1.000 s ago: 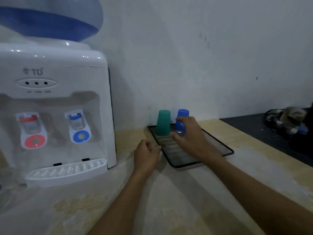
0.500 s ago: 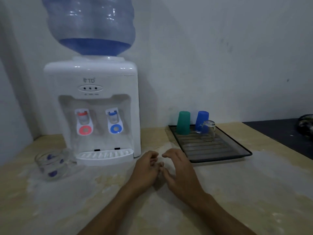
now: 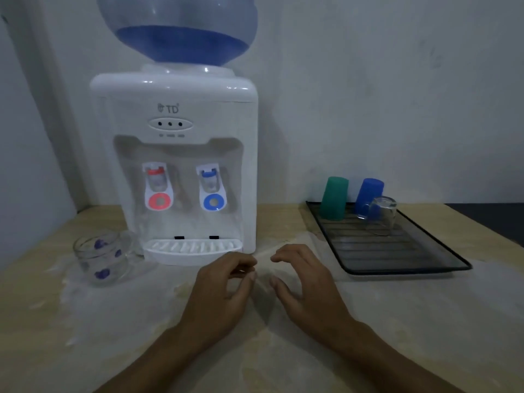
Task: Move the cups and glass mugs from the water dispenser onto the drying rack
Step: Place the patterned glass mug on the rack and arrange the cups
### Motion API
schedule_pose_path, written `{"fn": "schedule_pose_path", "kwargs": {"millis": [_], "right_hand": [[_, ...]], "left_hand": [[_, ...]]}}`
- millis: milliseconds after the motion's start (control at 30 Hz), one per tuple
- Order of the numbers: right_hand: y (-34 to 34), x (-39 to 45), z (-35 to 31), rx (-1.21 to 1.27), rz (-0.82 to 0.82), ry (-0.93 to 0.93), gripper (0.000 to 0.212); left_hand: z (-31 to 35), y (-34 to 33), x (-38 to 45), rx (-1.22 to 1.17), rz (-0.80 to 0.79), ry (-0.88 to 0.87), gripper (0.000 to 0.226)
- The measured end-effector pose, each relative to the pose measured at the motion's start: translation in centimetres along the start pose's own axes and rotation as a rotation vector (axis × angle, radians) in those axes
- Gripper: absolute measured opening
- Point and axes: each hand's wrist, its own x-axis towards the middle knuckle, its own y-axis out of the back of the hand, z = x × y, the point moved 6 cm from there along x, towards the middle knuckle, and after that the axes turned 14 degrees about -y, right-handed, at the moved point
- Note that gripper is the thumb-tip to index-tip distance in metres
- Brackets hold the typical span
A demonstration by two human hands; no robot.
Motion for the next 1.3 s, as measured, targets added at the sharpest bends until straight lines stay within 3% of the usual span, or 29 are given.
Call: {"fn": "schedule_pose_path", "kwargs": {"millis": [200,400,467,600,700,767,933,1133,1300], "right_hand": [[-5.9,2.3,-4.8,0.146,-0.123,0.145,0.027],[-11.6,4.0,-10.5,0.254,-0.177,0.213,0.025],[-13.1,4.1,-11.6,0.24,-0.204,0.243,0.025],[-14.0,3.7,-11.9,0.131,-0.244,0.29,0.027],[-13.0,2.9,-11.3,0.075,-0.239,0.316,0.028],[-12.5,2.2,-11.0,0.015,-0.236,0.33,0.029],[-10.5,0.7,-10.5,-0.031,-0.215,0.332,0.028],[-8.4,-1.2,-9.8,-0.049,-0.234,0.285,0.03],[-8.0,-0.6,-9.4,0.025,-0.259,0.205,0.032]], "left_hand": [[0.2,5.6,-1.5,0.184,0.062,-0.226,0.012],[-1.8,12.8,-4.0,0.537,0.259,-0.319,0.01],[-3.6,15.7,-4.7,0.627,0.389,-0.22,0.022],[-8.3,19.9,-6.0,0.696,0.582,0.196,0.058],[-11.8,20.0,-6.8,0.557,0.506,0.465,0.087],[-12.8,19.1,-7.1,0.412,0.427,0.553,0.098],[-13.0,18.3,-6.8,0.315,0.313,0.531,0.087],[-13.3,18.7,-6.7,0.341,0.338,0.526,0.076],[-11.7,18.1,-6.3,0.409,0.362,0.403,0.076]]}}
